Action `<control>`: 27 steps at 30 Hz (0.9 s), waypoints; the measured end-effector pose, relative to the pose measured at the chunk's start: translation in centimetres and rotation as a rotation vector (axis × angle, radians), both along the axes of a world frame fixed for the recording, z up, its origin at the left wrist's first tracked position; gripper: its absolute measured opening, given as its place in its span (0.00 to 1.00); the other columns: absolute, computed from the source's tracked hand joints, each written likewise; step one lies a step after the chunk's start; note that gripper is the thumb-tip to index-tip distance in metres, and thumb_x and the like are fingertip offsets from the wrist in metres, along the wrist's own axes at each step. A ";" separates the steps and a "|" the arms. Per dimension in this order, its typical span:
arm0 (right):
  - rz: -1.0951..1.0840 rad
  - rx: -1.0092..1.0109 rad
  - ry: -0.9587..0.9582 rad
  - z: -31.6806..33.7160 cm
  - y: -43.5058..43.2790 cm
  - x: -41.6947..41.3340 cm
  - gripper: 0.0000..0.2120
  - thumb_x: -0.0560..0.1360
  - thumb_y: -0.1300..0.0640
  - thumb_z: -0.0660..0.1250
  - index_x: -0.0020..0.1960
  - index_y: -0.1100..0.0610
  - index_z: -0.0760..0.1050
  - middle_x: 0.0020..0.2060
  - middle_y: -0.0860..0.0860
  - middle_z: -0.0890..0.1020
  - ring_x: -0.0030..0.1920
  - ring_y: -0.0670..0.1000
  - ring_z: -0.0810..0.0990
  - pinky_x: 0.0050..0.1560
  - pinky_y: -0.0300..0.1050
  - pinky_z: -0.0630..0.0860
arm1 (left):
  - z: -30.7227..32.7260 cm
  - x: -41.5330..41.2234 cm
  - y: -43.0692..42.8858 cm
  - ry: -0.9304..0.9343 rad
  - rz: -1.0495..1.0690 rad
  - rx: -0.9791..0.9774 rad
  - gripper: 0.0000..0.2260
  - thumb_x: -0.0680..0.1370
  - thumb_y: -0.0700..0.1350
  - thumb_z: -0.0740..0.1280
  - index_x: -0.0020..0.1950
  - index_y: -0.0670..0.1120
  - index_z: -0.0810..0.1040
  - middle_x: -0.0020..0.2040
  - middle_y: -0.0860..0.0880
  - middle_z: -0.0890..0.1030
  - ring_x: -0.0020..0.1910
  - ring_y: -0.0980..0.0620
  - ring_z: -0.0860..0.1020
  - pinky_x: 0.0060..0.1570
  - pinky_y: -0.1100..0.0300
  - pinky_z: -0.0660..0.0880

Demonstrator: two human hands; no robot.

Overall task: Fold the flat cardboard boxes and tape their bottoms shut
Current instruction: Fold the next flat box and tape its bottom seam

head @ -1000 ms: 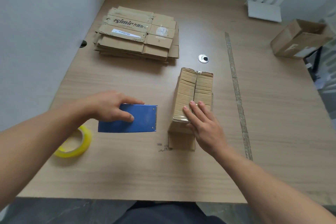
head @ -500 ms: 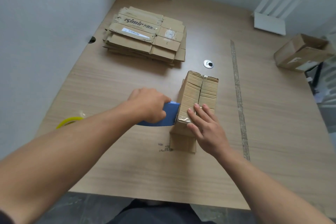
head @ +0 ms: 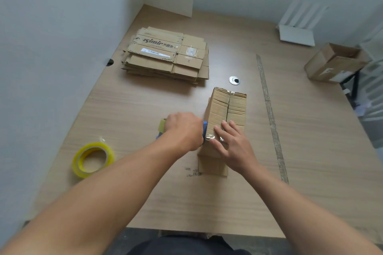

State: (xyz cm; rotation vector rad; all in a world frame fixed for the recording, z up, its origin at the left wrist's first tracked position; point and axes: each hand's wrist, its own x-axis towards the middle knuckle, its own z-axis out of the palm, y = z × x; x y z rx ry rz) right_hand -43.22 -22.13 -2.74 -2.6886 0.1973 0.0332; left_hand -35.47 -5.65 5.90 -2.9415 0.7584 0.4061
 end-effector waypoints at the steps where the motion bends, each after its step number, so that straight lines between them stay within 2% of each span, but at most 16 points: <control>1: 0.000 -0.005 0.003 0.0 0.0 0.0 0.25 0.79 0.41 0.63 0.73 0.51 0.71 0.76 0.52 0.66 0.79 0.54 0.56 0.75 0.54 0.59 | 0.1 0.0 0.0 -0.008 -0.010 0.001 0.10 0.75 0.47 0.64 0.56 0.51 0.78 0.44 0.49 0.74 0.42 0.46 0.71 0.39 0.56 0.65; 6: 0.008 -0.040 0.031 -0.1 0.3 -0.4 0.26 0.79 0.40 0.63 0.75 0.48 0.68 0.78 0.49 0.63 0.79 0.51 0.53 0.74 0.57 0.61 | -1.1 -0.3 -0.1 -0.027 -0.074 0.009 0.09 0.77 0.45 0.63 0.57 0.51 0.75 0.53 0.49 0.80 0.52 0.45 0.79 0.39 0.57 0.64; 9: -0.005 -0.075 0.047 0.1 0.0 -0.7 0.25 0.77 0.36 0.62 0.71 0.44 0.70 0.76 0.45 0.63 0.79 0.49 0.54 0.72 0.64 0.59 | -2.4 -0.4 1.0 0.015 -0.008 -0.072 0.13 0.77 0.47 0.62 0.61 0.53 0.73 0.45 0.48 0.76 0.47 0.43 0.76 0.40 0.55 0.67; 11: -0.045 -0.100 0.044 0.4 0.4 -0.5 0.25 0.74 0.30 0.60 0.64 0.44 0.70 0.71 0.43 0.66 0.75 0.49 0.61 0.70 0.69 0.58 | -3.0 -0.3 2.2 0.037 0.039 -0.126 0.14 0.75 0.48 0.61 0.61 0.56 0.72 0.41 0.49 0.71 0.42 0.42 0.72 0.39 0.56 0.66; 12: -0.073 -0.119 0.047 0.5 0.9 -0.3 0.28 0.71 0.27 0.59 0.63 0.44 0.68 0.68 0.43 0.66 0.72 0.49 0.64 0.69 0.70 0.57 | -3.3 -0.2 2.8 0.045 0.065 -0.153 0.16 0.75 0.48 0.61 0.62 0.57 0.71 0.42 0.49 0.73 0.42 0.43 0.71 0.38 0.56 0.65; 15: -0.155 -0.134 0.094 0.7 2.4 0.4 0.36 0.69 0.23 0.56 0.71 0.39 0.59 0.68 0.46 0.62 0.71 0.51 0.59 0.70 0.71 0.54 | -4.2 0.2 4.6 0.058 0.131 -0.229 0.20 0.75 0.52 0.61 0.67 0.61 0.69 0.50 0.50 0.80 0.46 0.43 0.76 0.40 0.56 0.65; 17: -0.170 -0.141 0.110 0.5 3.0 0.6 0.33 0.72 0.27 0.58 0.73 0.38 0.57 0.68 0.47 0.60 0.71 0.52 0.56 0.71 0.71 0.54 | -4.6 0.4 5.7 0.051 0.160 -0.260 0.23 0.76 0.55 0.61 0.71 0.64 0.65 0.54 0.50 0.81 0.50 0.43 0.78 0.41 0.55 0.67; 20: -0.143 -0.128 0.116 0.8 2.6 0.3 0.26 0.74 0.38 0.62 0.71 0.40 0.62 0.66 0.48 0.61 0.71 0.52 0.58 0.70 0.75 0.50 | -4.9 0.7 6.8 0.063 0.207 -0.314 0.25 0.77 0.58 0.61 0.73 0.67 0.62 0.57 0.51 0.81 0.53 0.44 0.78 0.42 0.56 0.69; 22: -0.087 -0.145 0.100 0.9 2.0 -0.3 0.24 0.74 0.48 0.63 0.68 0.43 0.64 0.65 0.49 0.62 0.70 0.53 0.61 0.69 0.77 0.46 | -5.0 1.0 7.4 0.104 0.238 -0.355 0.25 0.76 0.59 0.62 0.74 0.68 0.62 0.57 0.52 0.80 0.52 0.46 0.77 0.43 0.56 0.70; 24: -0.016 -0.168 0.103 1.0 1.2 -1.1 0.26 0.71 0.56 0.63 0.68 0.47 0.64 0.64 0.50 0.62 0.70 0.54 0.61 0.71 0.76 0.43 | -5.0 1.2 7.8 0.144 0.264 -0.404 0.25 0.76 0.59 0.62 0.73 0.69 0.63 0.57 0.53 0.80 0.49 0.48 0.74 0.44 0.56 0.71; 26: 0.034 -0.194 0.113 1.2 0.5 -1.7 0.27 0.69 0.56 0.62 0.67 0.46 0.63 0.63 0.50 0.62 0.70 0.54 0.62 0.73 0.74 0.44 | -5.0 1.4 8.2 0.148 0.275 -0.440 0.25 0.76 0.59 0.63 0.73 0.69 0.63 0.57 0.54 0.80 0.48 0.50 0.73 0.45 0.56 0.72; 27: 0.043 -0.209 0.117 1.3 0.1 -1.7 0.27 0.70 0.53 0.62 0.68 0.45 0.62 0.62 0.49 0.62 0.69 0.54 0.63 0.73 0.73 0.47 | -5.0 1.5 8.3 0.141 0.277 -0.448 0.25 0.76 0.59 0.63 0.73 0.69 0.63 0.57 0.54 0.80 0.48 0.50 0.73 0.46 0.56 0.73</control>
